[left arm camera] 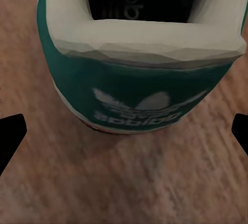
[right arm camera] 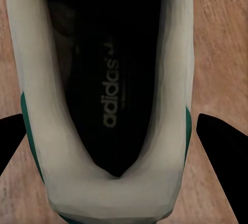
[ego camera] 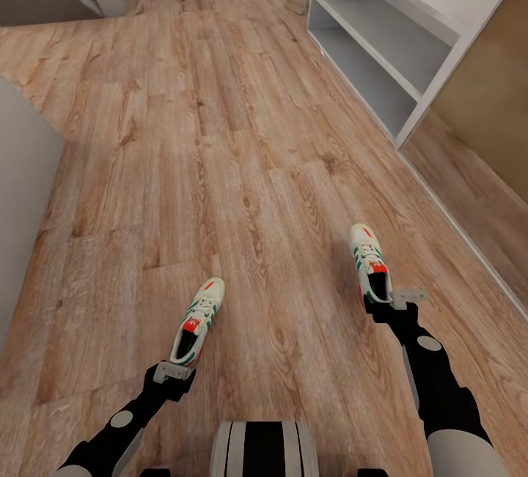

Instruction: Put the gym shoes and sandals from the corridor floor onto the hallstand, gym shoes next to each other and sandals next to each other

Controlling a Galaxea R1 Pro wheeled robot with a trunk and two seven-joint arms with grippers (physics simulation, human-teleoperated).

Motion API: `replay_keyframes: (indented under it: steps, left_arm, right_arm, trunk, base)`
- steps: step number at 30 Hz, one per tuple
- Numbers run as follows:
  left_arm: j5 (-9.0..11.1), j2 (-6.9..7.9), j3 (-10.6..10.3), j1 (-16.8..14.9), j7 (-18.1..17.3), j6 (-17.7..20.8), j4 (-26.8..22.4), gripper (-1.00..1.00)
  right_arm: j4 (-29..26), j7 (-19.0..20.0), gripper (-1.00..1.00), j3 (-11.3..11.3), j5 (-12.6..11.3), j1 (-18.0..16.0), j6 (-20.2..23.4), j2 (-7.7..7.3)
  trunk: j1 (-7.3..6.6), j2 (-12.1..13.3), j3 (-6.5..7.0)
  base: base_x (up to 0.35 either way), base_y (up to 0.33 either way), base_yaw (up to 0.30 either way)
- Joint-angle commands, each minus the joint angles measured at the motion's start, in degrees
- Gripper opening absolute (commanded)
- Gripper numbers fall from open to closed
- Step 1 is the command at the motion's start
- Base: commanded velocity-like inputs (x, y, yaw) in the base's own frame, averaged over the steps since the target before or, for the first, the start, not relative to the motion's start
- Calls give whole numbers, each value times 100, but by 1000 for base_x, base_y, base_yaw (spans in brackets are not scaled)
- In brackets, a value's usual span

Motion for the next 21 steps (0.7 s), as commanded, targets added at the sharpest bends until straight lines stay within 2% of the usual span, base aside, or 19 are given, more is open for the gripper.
replay_keyframes:
  steps: [1,21]
  left_arm:
    - [-32,3,-21,-2,16,-27,3,100]
    - [-32,6,-21,-2,16,-30,0,100]
  right_arm:
    - [-10,40,-100,-15,45,-2,23,3]
    - [-28,40,-100,-23,45,-3,23,-4]
  trunk:
    - [-1,-1,-3]
    - [-1,-1,-3]
  base:
    - [0,0,0]
    - [53,0,0]
